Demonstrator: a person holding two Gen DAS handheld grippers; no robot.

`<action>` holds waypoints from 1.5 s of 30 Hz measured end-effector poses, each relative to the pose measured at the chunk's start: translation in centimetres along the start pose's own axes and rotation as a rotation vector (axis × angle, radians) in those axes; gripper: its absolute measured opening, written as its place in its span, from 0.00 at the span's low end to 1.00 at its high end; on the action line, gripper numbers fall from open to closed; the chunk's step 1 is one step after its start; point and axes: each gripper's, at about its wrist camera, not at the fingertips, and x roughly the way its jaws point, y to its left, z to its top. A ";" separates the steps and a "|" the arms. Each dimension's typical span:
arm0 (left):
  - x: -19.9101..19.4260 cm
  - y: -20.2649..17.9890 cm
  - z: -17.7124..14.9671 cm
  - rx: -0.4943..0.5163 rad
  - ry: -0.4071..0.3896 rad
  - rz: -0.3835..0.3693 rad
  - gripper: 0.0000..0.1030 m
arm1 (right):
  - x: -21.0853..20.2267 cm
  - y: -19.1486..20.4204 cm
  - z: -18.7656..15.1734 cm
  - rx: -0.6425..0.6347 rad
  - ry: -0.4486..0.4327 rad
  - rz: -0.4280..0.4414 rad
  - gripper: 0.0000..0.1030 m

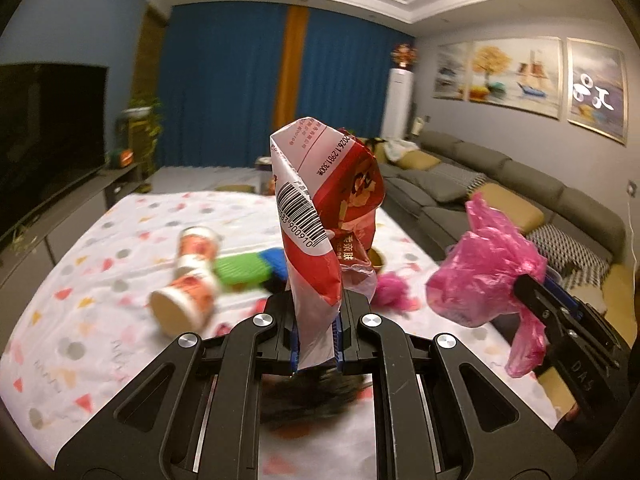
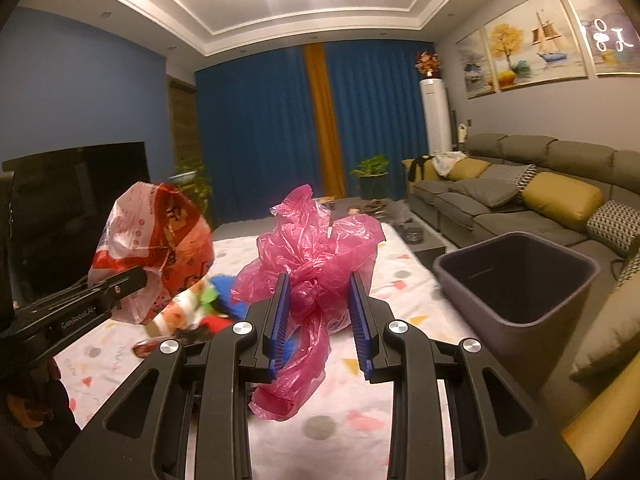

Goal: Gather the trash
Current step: 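Carry both bags over the grey bin with both grippers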

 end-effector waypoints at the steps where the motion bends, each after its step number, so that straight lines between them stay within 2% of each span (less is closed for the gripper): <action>1: 0.5 -0.8 0.1 0.013 -0.001 -0.014 0.11 | 0.0 -0.4 0.0 0.000 -0.003 -0.011 0.29; 6: 2.5 -4.4 0.6 0.052 0.000 -0.081 0.11 | -0.5 -3.4 0.4 0.002 -0.033 -0.099 0.29; 14: 5.7 -12.2 1.8 0.122 -0.022 -0.194 0.11 | -1.3 -8.3 1.0 0.010 -0.087 -0.256 0.29; 20: 8.1 -16.4 2.0 0.158 -0.019 -0.235 0.11 | -1.2 -11.9 1.5 0.038 -0.106 -0.340 0.29; 24: 10.0 -18.5 1.8 0.175 -0.004 -0.254 0.11 | -0.5 -13.4 1.3 0.054 -0.104 -0.367 0.29; 34: 13.5 -21.0 1.2 0.182 0.037 -0.286 0.11 | 2.1 -15.7 1.7 0.091 -0.081 -0.397 0.29; 45: 16.6 -21.6 0.9 0.175 0.069 -0.325 0.11 | 3.9 -15.3 2.0 0.086 -0.068 -0.425 0.29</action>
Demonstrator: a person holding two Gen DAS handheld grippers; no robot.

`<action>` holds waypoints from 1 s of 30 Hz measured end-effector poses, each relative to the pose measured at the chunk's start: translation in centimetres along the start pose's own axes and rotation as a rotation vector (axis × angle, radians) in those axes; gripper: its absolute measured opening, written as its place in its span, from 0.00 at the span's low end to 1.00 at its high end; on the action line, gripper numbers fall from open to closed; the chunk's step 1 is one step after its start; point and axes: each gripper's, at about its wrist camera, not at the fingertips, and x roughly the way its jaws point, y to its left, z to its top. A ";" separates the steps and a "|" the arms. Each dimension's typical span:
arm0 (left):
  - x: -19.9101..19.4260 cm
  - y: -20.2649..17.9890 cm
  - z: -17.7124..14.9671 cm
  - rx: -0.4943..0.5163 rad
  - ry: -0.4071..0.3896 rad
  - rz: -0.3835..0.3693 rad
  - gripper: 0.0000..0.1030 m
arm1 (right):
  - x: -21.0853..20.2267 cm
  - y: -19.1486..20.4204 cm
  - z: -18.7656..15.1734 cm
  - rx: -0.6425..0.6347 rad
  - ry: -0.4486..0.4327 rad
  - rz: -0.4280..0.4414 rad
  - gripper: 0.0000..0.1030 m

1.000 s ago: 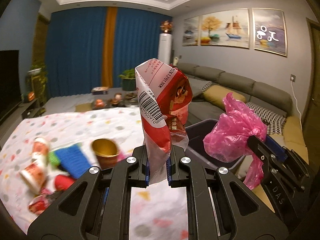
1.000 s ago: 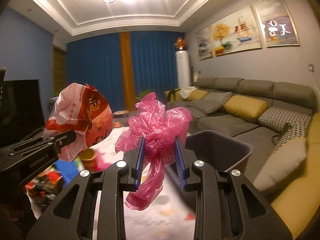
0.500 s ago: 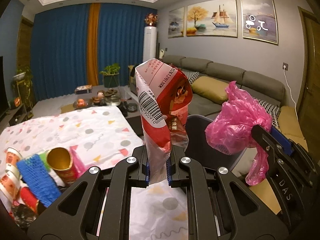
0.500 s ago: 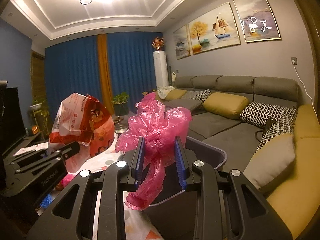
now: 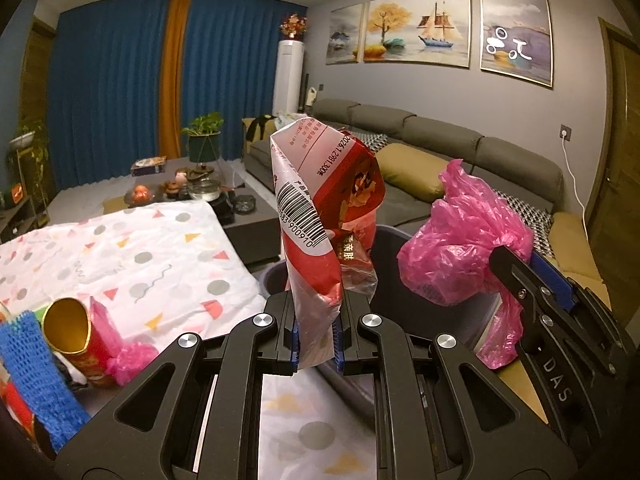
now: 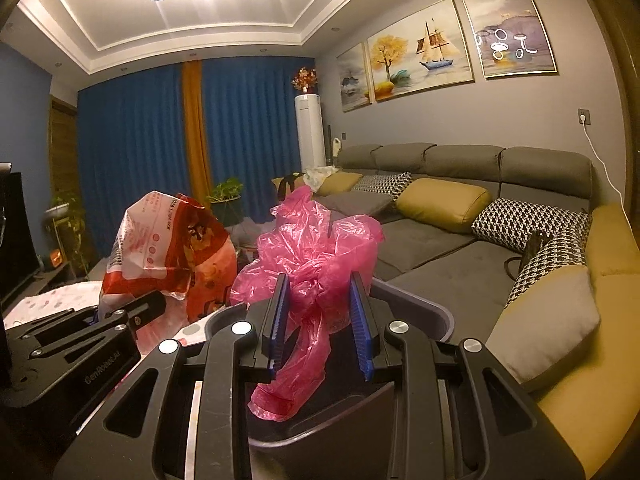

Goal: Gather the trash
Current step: 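Carry both bags over the grey bin with both grippers, then open both grippers to drop the bags into the grey bin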

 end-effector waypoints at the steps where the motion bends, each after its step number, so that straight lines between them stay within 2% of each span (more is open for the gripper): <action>1: 0.2 0.0 -0.1 0.001 0.001 -0.002 0.11 | 0.1 0.0 0.0 0.001 0.002 -0.003 0.30; 13: 2.3 -0.3 -0.4 0.012 0.025 -0.058 0.13 | 0.8 0.5 0.2 -0.003 0.010 0.000 0.30; 14: 2.4 -0.1 -0.3 0.013 0.028 -0.069 0.13 | 1.0 0.6 0.2 -0.002 0.013 0.006 0.32; 15: 2.6 0.0 -0.4 0.016 0.031 -0.077 0.14 | 1.1 0.5 0.2 0.001 0.015 0.010 0.38; 17: 2.8 0.0 -0.7 0.035 0.035 -0.070 0.21 | 1.3 0.3 0.3 0.011 0.022 0.015 0.45; 19: 2.9 0.2 -0.9 0.041 0.037 -0.061 0.36 | 1.6 0.0 0.5 0.020 0.029 0.014 0.46; 23: 2.8 1.0 -1.0 0.022 0.051 -0.040 0.51 | 1.2 -0.5 0.7 0.034 0.024 0.004 0.50; 25: 2.3 1.6 -1.0 0.004 0.042 -0.033 0.64 | 0.9 -0.5 0.7 0.032 0.017 -0.003 0.53; 28: 1.2 2.3 -1.0 -0.015 0.020 -0.016 0.74 | 0.2 -0.6 0.8 0.029 0.010 -0.012 0.57; 30: 0.3 2.7 -1.0 -0.026 0.014 0.004 0.76 | -0.6 -0.6 0.8 0.026 0.000 -0.019 0.61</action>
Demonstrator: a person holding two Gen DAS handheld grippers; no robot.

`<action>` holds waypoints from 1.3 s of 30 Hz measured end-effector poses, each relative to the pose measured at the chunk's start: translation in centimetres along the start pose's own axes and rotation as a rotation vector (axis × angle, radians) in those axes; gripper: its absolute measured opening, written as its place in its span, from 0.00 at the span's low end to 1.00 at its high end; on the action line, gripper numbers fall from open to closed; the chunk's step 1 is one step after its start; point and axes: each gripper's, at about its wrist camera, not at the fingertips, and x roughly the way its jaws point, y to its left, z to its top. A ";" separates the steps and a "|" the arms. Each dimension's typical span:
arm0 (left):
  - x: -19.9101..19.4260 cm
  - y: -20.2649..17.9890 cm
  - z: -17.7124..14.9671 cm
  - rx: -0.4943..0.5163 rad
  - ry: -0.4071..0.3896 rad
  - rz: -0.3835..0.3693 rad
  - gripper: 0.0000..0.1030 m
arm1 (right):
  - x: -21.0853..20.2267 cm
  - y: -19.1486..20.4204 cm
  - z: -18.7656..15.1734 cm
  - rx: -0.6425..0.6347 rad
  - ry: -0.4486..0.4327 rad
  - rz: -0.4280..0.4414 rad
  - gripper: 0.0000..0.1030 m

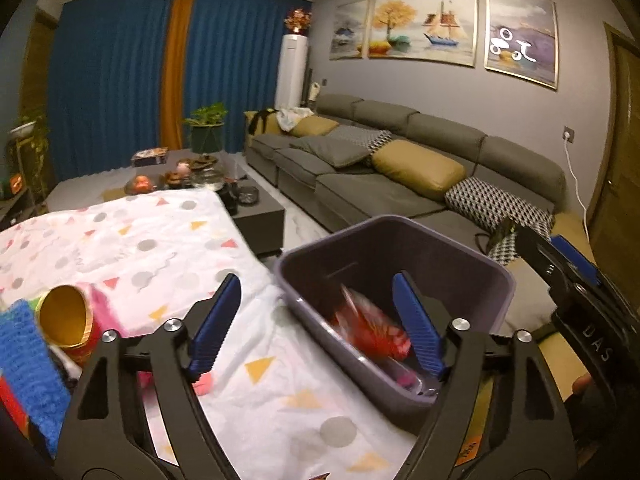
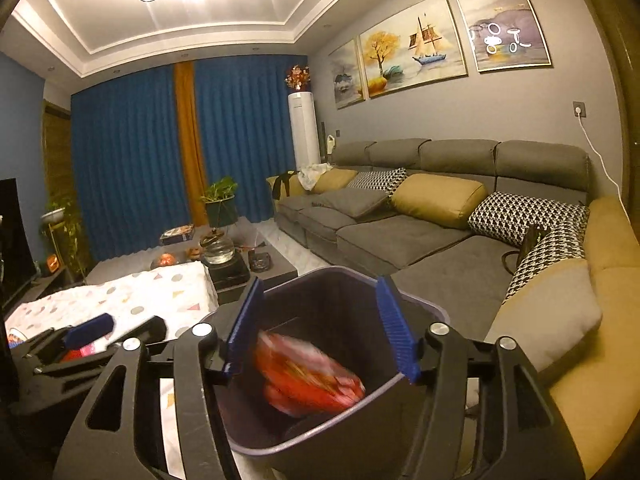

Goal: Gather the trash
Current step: 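Open both grippers to drop the bags into the grey bin, then move both grippers back to the trash pile on the table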

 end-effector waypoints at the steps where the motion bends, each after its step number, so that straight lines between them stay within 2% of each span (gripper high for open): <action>1: -0.7 0.4 -0.1 -0.005 -0.008 0.014 0.79 | -0.4 0.1 0.0 -0.003 -0.004 -0.002 0.63; 6: -3.8 1.6 -0.6 -0.012 -0.037 0.114 0.82 | -2.1 1.0 -0.3 -0.021 -0.018 -0.001 0.74; 9: -5.8 2.8 -1.4 -0.032 -0.040 0.174 0.83 | -3.4 1.7 -0.8 -0.035 -0.017 0.015 0.77; 21: -14.4 9.4 -5.1 -0.119 -0.067 0.391 0.84 | -6.7 6.3 -3.2 -0.087 0.021 0.135 0.80; 28: -18.5 13.4 -7.3 -0.168 -0.072 0.491 0.84 | -7.7 9.6 -5.0 -0.115 0.055 0.216 0.80; 39: -23.1 18.0 -10.3 -0.218 -0.075 0.568 0.84 | -9.4 15.4 -7.7 -0.165 0.088 0.318 0.80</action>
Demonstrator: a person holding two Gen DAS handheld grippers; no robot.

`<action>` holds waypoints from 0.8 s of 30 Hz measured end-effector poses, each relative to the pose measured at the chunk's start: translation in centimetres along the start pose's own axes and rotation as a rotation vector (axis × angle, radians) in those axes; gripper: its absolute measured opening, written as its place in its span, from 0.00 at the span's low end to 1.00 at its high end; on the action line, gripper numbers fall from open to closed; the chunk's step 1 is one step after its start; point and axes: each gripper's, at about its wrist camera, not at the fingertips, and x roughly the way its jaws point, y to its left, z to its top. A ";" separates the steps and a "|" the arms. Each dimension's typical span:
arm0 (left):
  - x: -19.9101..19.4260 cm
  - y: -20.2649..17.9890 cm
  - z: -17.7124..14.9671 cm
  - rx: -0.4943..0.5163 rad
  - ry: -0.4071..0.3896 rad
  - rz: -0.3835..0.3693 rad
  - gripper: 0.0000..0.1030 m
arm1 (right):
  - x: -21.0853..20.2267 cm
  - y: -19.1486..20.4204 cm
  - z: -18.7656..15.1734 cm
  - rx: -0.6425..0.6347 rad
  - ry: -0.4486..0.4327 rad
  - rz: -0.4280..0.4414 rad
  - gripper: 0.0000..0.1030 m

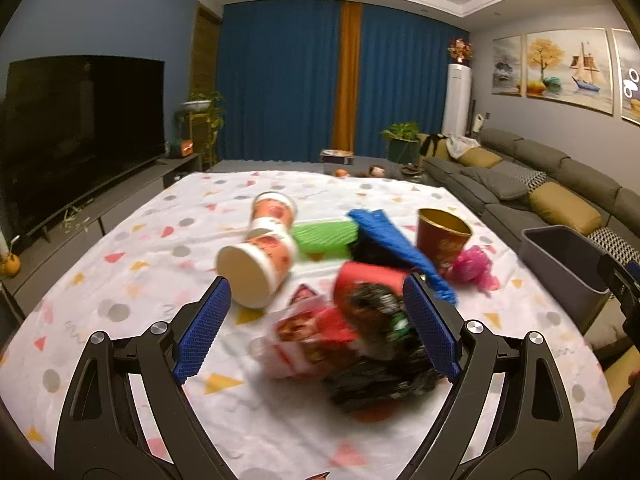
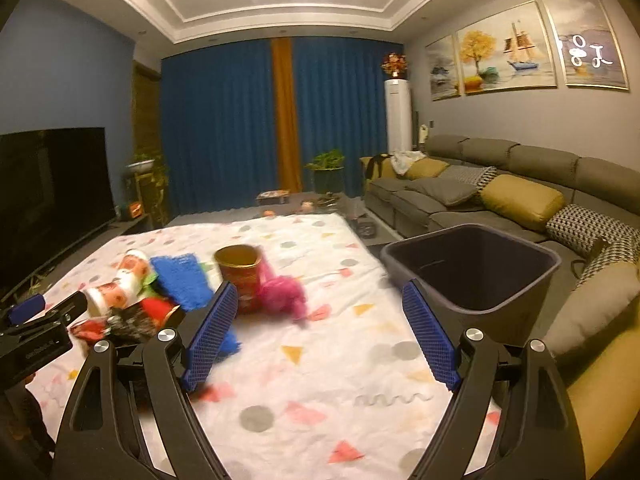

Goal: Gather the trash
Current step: 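Move both grippers back to the trash pile on the table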

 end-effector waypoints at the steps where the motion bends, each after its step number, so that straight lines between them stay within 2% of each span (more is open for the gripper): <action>1: -0.1 0.4 -0.1 -0.004 0.001 0.005 0.84 | 0.1 0.7 -0.2 -0.009 0.006 0.013 0.80; 16: -1.0 5.9 -0.9 -0.064 -0.004 0.077 0.84 | 2.1 8.9 -3.2 -0.110 0.116 0.189 0.80; 24: -0.8 7.1 -1.0 -0.069 0.006 0.082 0.84 | 4.5 11.8 -4.1 -0.154 0.173 0.227 0.78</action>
